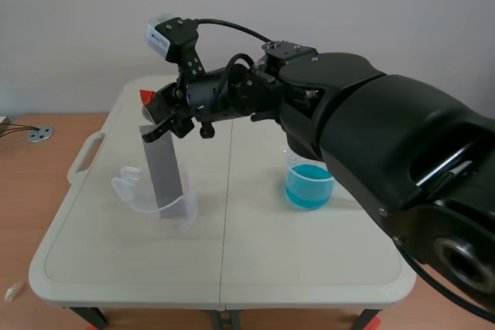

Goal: Hold the metal plate by the orange handle, dip it into the blue solution, take it out and point at it, then put the plate back in the beaker on the left.
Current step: 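Lift the metal plate out of the left beaker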

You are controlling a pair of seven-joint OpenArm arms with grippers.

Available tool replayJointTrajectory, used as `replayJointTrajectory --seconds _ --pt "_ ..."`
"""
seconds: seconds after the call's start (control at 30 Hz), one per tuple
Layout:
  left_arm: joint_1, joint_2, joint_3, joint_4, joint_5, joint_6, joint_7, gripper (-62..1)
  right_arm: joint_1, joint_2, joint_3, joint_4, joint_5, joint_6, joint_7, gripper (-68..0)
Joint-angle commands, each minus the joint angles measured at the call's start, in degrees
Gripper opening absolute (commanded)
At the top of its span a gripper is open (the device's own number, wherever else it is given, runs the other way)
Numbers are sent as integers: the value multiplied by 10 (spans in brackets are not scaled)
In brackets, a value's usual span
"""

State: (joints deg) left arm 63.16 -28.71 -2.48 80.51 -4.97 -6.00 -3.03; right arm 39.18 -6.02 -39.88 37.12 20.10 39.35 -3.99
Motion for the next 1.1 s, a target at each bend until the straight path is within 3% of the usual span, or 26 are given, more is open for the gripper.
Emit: replayJointTrajectory --seconds 0.0,0.07,0.4,1.07 --pt "5 2 -1 9 -3 0 -4 -591 14 -2 0 15 7 17 18 -662" --pt "5 2 -1 9 -3 0 -4 -591 9 -2 0 16 7 34 27 -662" --pt "5 3 -1 9 -3 0 -4 -591 -23 19 0 52 11 34 40 -662" --pt "4 3 -1 9 -3 -2 -6 -591 -99 88 0 295 42 34 39 -662"
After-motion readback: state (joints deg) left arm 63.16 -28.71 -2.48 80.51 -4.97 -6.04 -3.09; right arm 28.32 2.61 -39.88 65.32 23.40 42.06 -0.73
